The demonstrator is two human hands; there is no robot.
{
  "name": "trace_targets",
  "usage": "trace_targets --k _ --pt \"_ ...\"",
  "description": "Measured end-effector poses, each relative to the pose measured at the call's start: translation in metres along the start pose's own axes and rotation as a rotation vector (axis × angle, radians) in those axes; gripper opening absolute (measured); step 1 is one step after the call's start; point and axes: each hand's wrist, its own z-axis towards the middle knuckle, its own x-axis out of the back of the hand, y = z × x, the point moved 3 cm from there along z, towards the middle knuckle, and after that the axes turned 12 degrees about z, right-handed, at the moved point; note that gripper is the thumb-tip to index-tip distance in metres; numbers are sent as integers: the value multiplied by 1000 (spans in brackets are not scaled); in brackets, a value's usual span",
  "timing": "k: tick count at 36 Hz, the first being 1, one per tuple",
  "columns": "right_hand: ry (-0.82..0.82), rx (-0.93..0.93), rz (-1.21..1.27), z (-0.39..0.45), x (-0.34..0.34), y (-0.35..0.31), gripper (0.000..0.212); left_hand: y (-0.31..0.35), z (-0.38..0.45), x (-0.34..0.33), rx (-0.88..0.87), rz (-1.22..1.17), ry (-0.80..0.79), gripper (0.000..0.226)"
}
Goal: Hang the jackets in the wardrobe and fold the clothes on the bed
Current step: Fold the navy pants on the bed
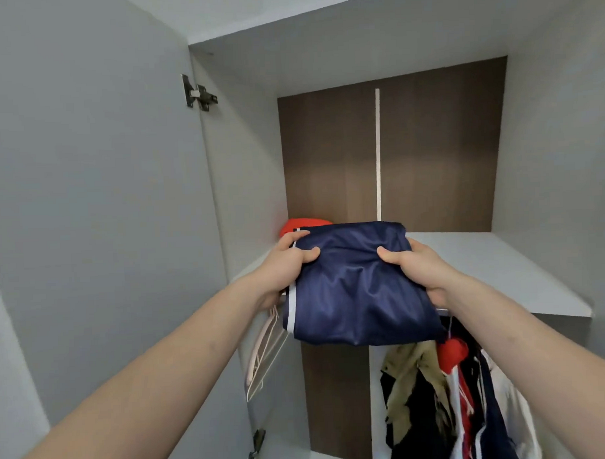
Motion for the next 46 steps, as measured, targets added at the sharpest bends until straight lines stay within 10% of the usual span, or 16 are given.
trace_targets --k 18,23,32,37,46 --pt "171 -273 -93 188 71 25 35 -40 224 -65 192 72 -48 49" --pt "225 -275 -345 203 83 26 65 -57 244 -71 320 166 -166 39" --pt "-33 359 -933 145 69 15 74 -28 191 -48 -326 948 -69 75" --pt "-232 275 -1293 131 61 51 79 -61 166 -58 -401 1219 -379 86" --pt "-159 210 -1406 195 66 72 67 -99 236 -76 -457 1278 -251 67"
